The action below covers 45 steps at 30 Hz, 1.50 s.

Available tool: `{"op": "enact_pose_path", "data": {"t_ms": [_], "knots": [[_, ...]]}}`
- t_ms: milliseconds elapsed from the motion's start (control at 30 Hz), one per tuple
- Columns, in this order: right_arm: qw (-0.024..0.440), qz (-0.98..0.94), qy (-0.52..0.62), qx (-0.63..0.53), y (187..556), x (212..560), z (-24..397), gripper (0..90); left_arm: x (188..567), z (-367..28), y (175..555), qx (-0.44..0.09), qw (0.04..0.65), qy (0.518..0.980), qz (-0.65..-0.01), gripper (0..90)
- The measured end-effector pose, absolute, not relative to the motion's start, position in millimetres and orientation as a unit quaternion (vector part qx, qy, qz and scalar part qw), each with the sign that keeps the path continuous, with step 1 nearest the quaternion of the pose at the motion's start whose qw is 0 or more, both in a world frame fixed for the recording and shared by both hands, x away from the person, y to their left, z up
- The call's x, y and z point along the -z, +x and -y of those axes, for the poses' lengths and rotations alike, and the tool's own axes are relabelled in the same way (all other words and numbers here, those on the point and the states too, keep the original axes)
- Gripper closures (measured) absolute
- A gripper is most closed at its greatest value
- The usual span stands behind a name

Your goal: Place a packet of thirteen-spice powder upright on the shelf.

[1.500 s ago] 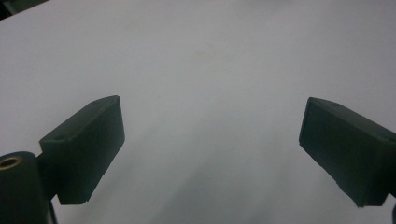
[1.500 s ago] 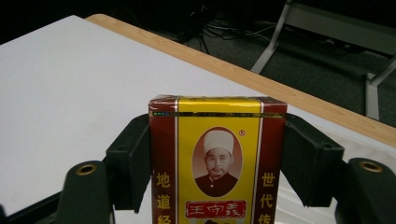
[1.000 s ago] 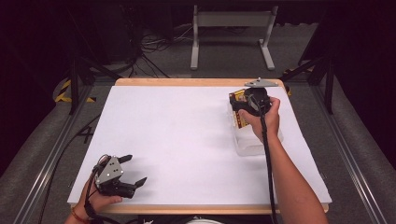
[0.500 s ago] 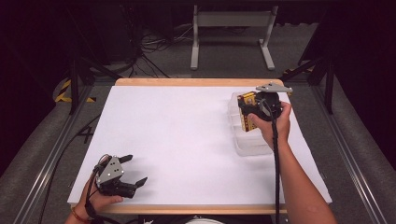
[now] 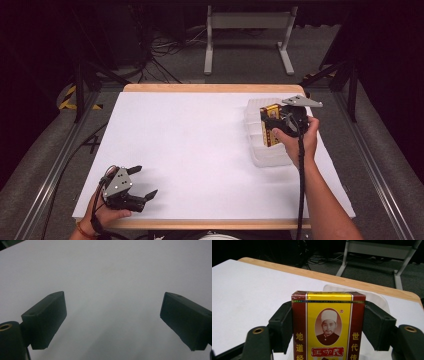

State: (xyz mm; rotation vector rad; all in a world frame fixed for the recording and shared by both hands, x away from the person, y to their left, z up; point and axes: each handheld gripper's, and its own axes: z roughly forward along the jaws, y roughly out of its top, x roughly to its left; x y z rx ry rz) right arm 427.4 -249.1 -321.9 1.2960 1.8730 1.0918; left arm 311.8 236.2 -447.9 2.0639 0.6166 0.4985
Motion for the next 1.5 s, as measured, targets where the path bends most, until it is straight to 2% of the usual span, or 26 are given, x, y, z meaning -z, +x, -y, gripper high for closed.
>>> {"op": "enact_pose_path", "data": {"t_ms": [633, 1500], "knots": [[0.322, -0.686, 0.513, -0.404, 429, 337, 269, 32.3, 448, -235, 312, -0.200, 0.449, 0.834, -0.250, 7.6], [0.308, -0.703, 0.516, -0.381, 425, 352, 280, 32.0, 448, -236, 312, -0.199, 0.451, 0.833, -0.251, 7.6]]}}
